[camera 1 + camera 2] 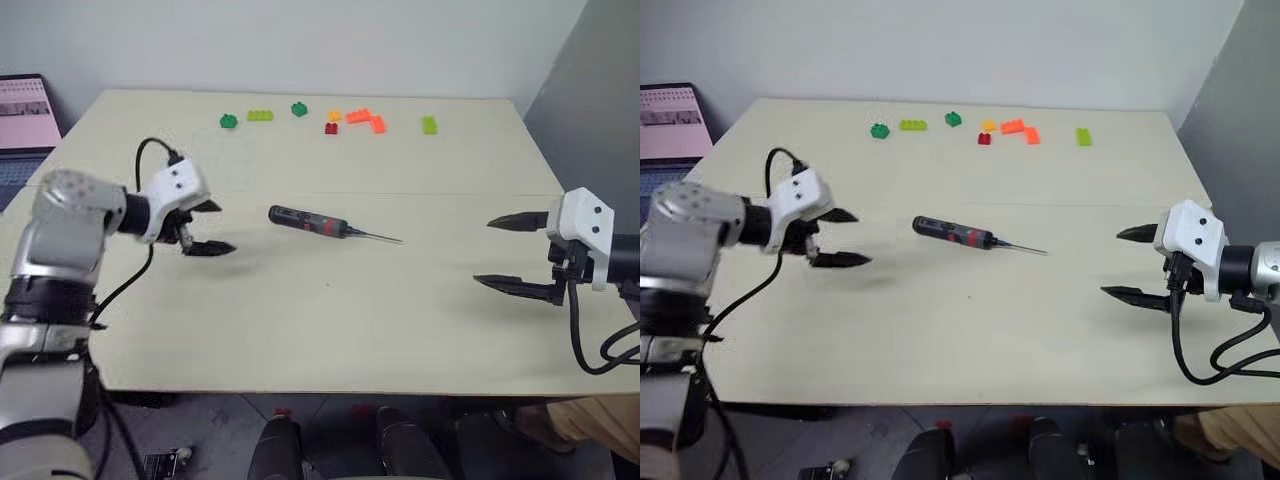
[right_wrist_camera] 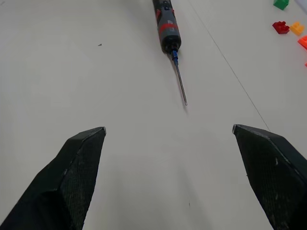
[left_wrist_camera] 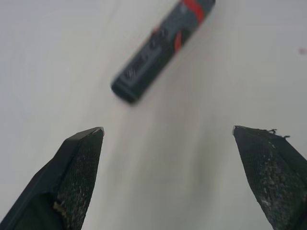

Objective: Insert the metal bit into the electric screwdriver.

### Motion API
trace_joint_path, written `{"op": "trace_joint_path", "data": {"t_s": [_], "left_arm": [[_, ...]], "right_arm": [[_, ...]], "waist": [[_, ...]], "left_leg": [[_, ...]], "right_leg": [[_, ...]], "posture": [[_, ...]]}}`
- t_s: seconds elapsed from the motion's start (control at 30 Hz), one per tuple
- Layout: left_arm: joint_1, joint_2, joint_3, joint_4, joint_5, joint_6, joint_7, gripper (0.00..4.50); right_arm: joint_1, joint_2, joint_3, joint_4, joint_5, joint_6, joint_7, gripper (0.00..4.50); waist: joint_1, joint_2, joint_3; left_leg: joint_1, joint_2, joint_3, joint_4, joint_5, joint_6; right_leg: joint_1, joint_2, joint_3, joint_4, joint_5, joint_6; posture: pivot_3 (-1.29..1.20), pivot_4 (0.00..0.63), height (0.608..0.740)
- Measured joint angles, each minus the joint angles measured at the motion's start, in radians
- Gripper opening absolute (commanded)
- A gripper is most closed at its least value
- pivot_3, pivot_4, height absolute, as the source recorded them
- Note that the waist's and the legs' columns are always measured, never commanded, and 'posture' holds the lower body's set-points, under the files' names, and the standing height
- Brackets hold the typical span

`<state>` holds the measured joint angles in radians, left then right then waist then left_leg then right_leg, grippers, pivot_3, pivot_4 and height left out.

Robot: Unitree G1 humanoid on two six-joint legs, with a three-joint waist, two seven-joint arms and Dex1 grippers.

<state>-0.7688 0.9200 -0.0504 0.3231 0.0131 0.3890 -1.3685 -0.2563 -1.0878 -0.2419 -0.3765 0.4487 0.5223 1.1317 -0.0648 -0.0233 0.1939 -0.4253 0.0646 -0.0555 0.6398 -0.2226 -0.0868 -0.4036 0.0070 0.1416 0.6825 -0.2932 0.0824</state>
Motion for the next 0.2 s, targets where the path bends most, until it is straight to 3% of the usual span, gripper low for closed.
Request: {"op": "trace_joint_path", "data": {"t_s": [0.1, 0.2], "left_arm": [[0.183, 0.074, 0.136, -0.184, -0.079, 0.076, 0.012, 4.5], [0.263, 0.08, 0.189, -0.241, -0.133, 0.139, 0.041, 4.5]], "right_arm": [[-0.02, -0.009, 0.029, 0.032, -0.007, -0.03, 0.025, 4.47], [-0.043, -0.01, 0.048, 0.069, -0.017, -0.043, 0.033, 4.47]], "waist": [[0.006, 0.0, 0.0], [0.01, -0.001, 0.0]], "left_leg": [[-0.001, 0.0, 0.003, 0.005, 0.0, 0.0], [0.0, 0.0, 0.002, 0.006, 0.0, 0.001]], "right_leg": [[0.001, -0.001, 0.003, -0.001, 0.0, 0.001], [0.001, -0.001, 0.002, 0.0, -0.001, 0.003]], "posture": [[0.0, 0.15, 0.74], [0.0, 0.15, 0.74]]}}
